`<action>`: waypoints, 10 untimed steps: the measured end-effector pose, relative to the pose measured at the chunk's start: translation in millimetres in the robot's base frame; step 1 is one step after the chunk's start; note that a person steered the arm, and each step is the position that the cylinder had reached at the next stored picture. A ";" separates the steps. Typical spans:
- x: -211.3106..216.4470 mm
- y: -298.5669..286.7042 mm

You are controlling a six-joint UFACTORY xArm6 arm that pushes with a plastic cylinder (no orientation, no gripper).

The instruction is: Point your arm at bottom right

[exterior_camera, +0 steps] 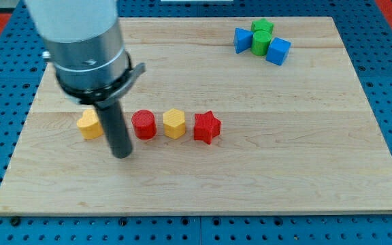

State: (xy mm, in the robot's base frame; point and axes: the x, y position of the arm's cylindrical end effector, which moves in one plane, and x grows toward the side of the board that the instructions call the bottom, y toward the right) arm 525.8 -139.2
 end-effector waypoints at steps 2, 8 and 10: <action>-42.4 -106.5; 2.4 44.6; -18.3 253.4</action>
State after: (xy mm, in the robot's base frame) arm 507.5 114.3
